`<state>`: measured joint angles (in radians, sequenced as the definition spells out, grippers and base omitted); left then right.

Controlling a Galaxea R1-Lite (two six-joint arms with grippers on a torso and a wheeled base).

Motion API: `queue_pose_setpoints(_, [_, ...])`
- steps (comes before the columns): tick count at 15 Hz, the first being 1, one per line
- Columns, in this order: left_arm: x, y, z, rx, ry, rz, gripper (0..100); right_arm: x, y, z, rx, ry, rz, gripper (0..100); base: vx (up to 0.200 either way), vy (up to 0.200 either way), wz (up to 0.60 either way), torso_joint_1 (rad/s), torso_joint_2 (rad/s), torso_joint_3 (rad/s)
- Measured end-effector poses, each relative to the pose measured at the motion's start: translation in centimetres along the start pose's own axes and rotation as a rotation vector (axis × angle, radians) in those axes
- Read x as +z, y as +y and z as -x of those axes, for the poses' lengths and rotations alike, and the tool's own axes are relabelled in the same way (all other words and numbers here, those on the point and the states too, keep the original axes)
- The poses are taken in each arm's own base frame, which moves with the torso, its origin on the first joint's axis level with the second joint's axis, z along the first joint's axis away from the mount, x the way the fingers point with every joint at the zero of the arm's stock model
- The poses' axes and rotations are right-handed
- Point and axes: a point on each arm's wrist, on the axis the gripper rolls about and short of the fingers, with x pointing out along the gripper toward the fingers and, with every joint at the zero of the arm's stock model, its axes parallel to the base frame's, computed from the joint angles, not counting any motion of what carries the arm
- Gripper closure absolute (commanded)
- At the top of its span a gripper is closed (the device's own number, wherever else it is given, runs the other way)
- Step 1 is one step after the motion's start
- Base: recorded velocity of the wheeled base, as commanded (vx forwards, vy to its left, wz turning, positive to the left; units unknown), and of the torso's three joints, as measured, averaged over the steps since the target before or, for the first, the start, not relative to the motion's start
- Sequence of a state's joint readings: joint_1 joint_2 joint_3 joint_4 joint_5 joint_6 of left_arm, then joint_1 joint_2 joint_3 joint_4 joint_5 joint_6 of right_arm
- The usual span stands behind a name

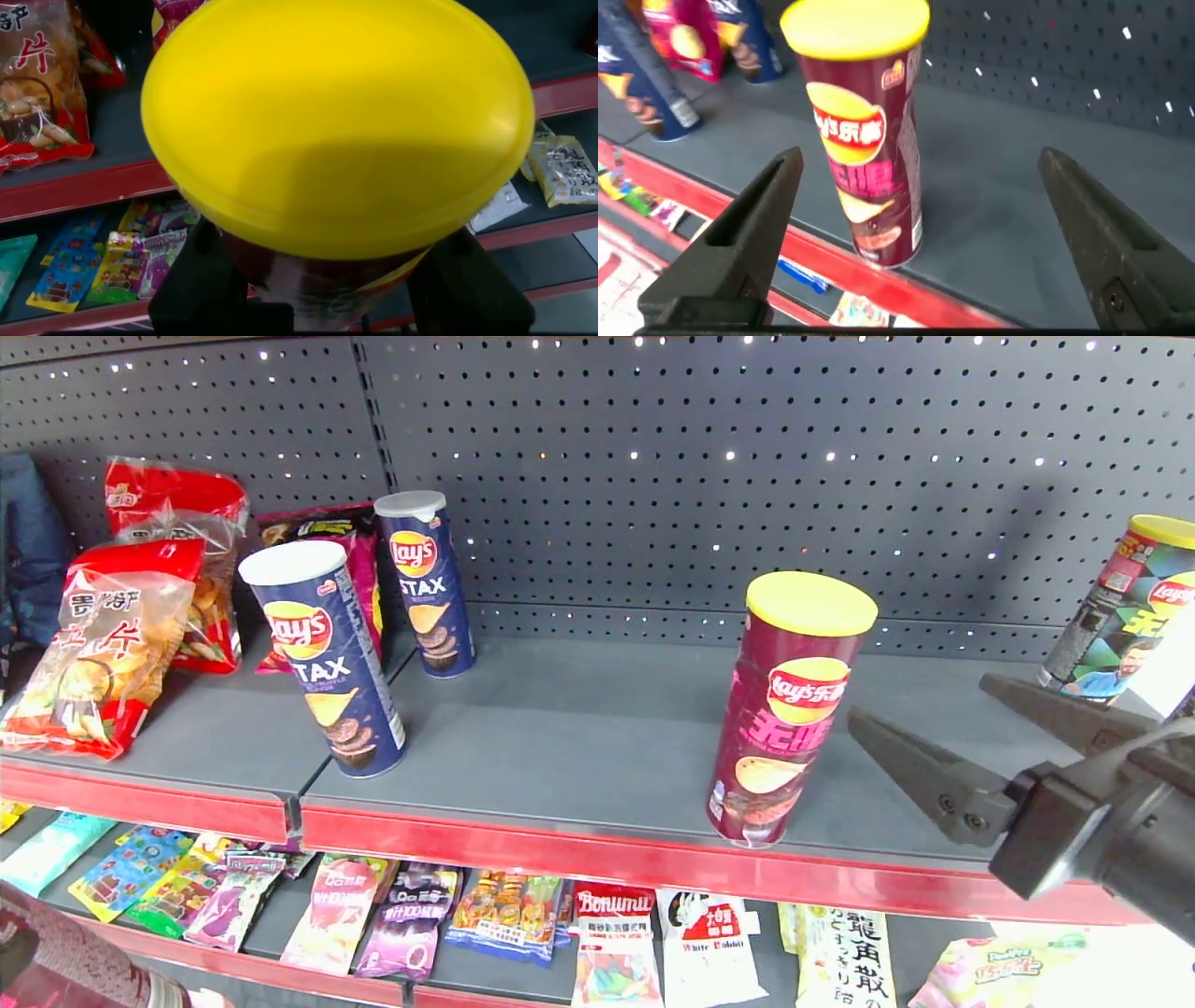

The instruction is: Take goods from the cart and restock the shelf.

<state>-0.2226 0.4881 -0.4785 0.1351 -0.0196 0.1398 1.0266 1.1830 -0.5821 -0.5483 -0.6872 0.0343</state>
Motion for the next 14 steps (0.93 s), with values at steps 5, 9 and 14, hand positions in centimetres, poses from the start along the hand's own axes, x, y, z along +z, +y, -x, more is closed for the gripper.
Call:
queue_pose_setpoints(5, [0.0, 0.0, 0.0, -0.006, 0.000, 0.000, 100, 1.3, -3.4, 0.4, 0.110, -0.082, 0.190, 0, 0.000, 0.000, 0.00, 0.000, 0.00, 0.000])
queue_pose_setpoints(9, [0.0, 0.0, -0.1, -0.019, 0.000, 0.000, 100, 1.4, -5.7, 1.1, 0.140, -0.103, 0.230, 0, 0.000, 0.000, 0.00, 0.000, 0.00, 0.000])
queue_pose_setpoints(14, [0.1, -0.1, -0.1, -0.042, -0.002, 0.000, 100, -1.1, -7.5, 5.8, 0.155, 0.084, 0.271, 0, 0.000, 0.000, 0.00, 0.000, 0.00, 0.000])
